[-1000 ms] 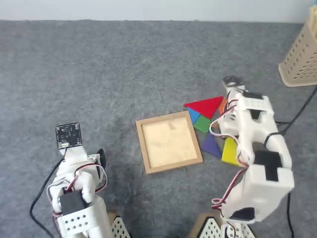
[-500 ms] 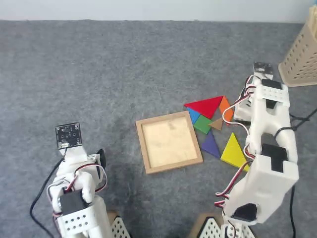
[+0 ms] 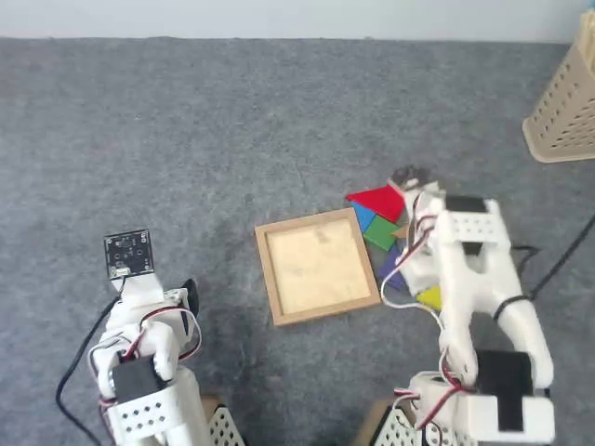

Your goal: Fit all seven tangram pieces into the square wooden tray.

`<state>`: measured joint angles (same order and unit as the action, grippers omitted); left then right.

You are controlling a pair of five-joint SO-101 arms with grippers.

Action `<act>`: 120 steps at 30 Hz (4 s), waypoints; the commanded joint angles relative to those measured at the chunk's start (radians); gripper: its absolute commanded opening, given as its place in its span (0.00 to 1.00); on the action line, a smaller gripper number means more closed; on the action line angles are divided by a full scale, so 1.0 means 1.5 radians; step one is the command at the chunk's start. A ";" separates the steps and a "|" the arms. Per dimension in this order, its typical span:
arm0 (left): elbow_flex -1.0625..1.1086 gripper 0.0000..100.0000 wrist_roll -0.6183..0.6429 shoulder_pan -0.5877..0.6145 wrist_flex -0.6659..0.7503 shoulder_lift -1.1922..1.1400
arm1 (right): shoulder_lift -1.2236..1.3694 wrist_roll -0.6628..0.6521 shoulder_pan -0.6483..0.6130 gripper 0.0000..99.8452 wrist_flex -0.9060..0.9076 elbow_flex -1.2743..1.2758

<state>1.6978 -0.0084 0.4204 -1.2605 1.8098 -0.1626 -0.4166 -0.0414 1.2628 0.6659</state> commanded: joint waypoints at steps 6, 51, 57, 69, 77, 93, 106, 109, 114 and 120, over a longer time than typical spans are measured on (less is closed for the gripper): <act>-0.009 0.22 -0.003 -0.001 -0.003 0.010 | -0.056 -0.018 -0.032 0.31 -0.058 0.074; -0.009 0.22 -0.003 -0.001 -0.003 0.010 | 0.087 -0.120 -0.027 0.31 -0.066 0.019; -0.009 0.22 -0.003 -0.001 -0.003 0.010 | 0.128 -0.118 -0.026 0.30 -0.099 0.018; -0.009 0.22 -0.003 -0.001 -0.003 0.010 | 0.130 -0.110 -0.026 0.16 -0.099 0.018; -0.009 0.22 -0.003 -0.001 -0.003 0.010 | 0.125 -0.051 0.040 0.09 -0.103 -0.011; -0.009 0.22 -0.003 -0.001 -0.003 0.010 | -0.096 -0.212 0.081 0.20 0.136 -0.040; -0.009 0.22 -0.003 -0.001 -0.003 0.010 | -0.141 -0.333 0.356 0.12 0.258 -0.035; -0.009 0.22 -0.003 -0.001 -0.003 0.010 | -0.141 -0.412 0.404 0.14 0.239 0.005; -0.009 0.22 -0.003 -0.001 -0.003 0.010 | -0.141 -0.441 0.381 0.16 0.153 0.109; -0.009 0.22 -0.003 -0.001 -0.003 0.010 | -0.141 -0.307 0.256 0.16 0.078 0.179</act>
<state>1.6978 -0.0084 0.4219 -1.2605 1.8098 -0.3299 -0.9950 0.4680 1.4131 0.9129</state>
